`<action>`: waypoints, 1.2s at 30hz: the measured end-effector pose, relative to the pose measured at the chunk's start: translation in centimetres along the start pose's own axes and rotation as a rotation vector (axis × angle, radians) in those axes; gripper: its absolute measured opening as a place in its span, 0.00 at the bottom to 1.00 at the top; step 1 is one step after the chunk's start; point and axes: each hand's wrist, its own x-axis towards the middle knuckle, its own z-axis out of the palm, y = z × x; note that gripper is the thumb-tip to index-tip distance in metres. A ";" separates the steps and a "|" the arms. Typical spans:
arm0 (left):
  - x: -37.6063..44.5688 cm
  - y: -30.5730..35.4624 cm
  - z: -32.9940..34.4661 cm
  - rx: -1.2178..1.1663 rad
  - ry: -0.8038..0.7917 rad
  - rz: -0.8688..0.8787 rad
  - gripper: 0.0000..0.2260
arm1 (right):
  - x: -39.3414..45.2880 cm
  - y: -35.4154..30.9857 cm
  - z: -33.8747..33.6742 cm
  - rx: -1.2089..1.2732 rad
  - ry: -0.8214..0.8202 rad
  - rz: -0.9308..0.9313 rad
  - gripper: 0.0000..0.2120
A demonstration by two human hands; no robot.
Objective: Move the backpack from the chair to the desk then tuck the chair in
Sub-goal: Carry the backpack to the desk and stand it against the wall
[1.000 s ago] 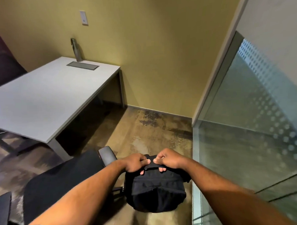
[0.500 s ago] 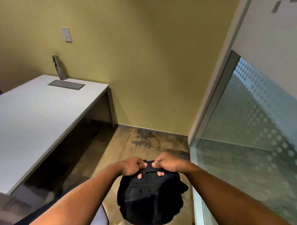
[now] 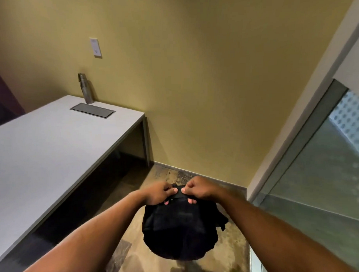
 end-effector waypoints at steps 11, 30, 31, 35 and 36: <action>12.4 -0.8 -12.3 0.011 0.154 -0.121 0.19 | 15.4 -4.5 -13.3 -0.056 -0.107 -0.154 0.24; 21.4 -12.5 -37.7 0.090 0.384 -0.102 0.20 | 40.1 -24.6 -23.8 -0.359 -0.016 -0.354 0.21; 21.5 -13.2 -39.5 0.107 0.402 -0.099 0.20 | 41.2 -26.0 -24.2 -0.345 0.000 -0.359 0.20; 22.5 -15.8 -46.5 0.128 0.459 -0.084 0.19 | 45.0 -31.6 -25.9 -0.257 0.068 -0.391 0.18; 22.9 -16.5 -48.1 0.137 0.466 -0.090 0.19 | 45.9 -32.8 -26.1 -0.227 0.081 -0.398 0.19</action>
